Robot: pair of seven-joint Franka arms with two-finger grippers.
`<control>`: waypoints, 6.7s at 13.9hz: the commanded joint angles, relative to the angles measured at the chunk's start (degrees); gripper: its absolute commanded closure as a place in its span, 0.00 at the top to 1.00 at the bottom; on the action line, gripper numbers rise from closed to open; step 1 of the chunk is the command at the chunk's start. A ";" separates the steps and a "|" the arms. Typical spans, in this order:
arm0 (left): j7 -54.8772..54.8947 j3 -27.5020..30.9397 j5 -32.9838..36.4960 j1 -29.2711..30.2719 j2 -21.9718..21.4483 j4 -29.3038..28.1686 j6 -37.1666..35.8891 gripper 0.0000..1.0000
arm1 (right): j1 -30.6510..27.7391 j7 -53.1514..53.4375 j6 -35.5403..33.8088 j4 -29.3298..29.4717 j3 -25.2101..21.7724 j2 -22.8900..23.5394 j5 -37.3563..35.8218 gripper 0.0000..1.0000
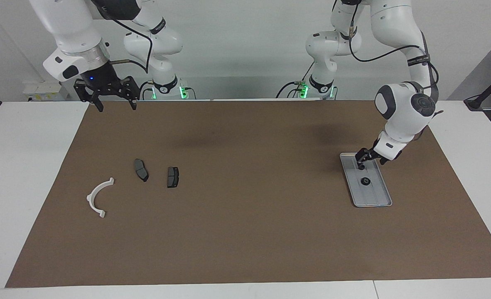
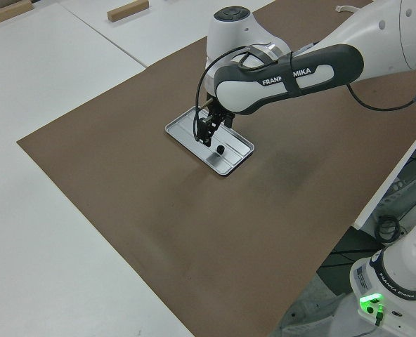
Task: Place bearing gear from tray to pile
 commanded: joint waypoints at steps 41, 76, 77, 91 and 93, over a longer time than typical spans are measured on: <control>-66.84 -0.32 -1.27 -40.55 11.57 13.49 3.34 0.00 | -0.77 1.05 33.77 -15.07 -0.03 12.31 1.59 1.00; -13.15 1.52 1.63 -5.14 -6.35 22.37 -24.07 1.00 | -0.33 1.49 34.56 -14.11 0.06 12.83 1.59 1.00; -12.36 1.61 1.63 -5.05 -7.06 22.54 -25.12 1.00 | -0.33 1.32 34.74 -14.11 0.06 12.83 1.59 1.00; -5.42 1.52 1.63 -2.15 -1.11 5.58 -2.37 1.00 | -1.21 2.10 34.65 -14.11 0.06 12.83 1.68 1.00; -4.79 1.52 1.63 -1.36 1.45 5.49 -0.36 0.99 | -0.68 3.59 34.74 -13.93 0.15 12.83 1.68 1.00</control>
